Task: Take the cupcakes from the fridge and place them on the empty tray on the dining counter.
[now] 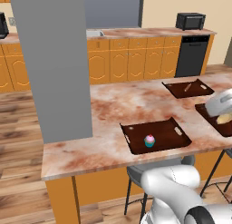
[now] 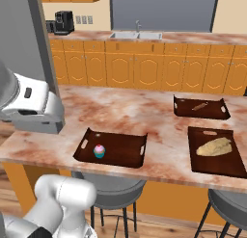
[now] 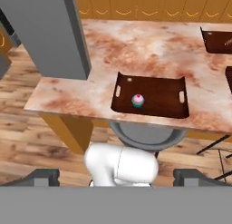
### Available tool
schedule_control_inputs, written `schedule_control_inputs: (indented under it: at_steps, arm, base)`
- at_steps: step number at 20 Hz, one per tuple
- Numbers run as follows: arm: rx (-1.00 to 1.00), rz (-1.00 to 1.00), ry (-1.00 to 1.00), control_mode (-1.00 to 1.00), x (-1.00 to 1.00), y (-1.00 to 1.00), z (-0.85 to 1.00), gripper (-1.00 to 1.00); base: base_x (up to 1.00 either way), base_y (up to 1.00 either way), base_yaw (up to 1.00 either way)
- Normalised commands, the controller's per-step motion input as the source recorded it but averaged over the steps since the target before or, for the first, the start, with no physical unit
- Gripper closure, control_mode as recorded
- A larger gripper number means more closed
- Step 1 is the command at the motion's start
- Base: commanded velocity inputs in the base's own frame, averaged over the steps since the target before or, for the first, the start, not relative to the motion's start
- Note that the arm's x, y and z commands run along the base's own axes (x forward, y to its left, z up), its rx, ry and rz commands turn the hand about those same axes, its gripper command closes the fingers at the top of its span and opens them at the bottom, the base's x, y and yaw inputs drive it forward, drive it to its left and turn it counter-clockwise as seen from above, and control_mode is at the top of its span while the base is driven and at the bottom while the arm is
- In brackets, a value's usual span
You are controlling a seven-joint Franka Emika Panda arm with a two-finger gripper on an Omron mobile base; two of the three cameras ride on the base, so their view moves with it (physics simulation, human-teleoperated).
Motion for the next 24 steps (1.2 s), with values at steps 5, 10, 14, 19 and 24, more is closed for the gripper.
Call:
schedule_control_inputs:
  at_steps: [5,10,14,19,24]
  arm:
    - [0.10,-0.01,-0.22,-1.00,-0.06,0.31,-0.11,-1.00]
    - [0.12,-0.07,-0.39,-1.00,0.00,0.55,-0.46,-1.00]
    - [0.17,-0.14,-0.34,-1.00,0.00,0.49,-0.54,-1.00]
    - [0.15,-0.08,0.02,-1.00,0.00,0.07,0.25,-1.00]
    - [0.01,0.00,0.02,1.00,-0.14,0.06,0.12,-1.00]
  base:
    - [0.00,0.00,0.00]
    - [0.00,0.00,0.00]
    - [0.00,0.00,0.00]
    - [0.00,0.00,0.00]
    - [-0.54,0.56,0.00]
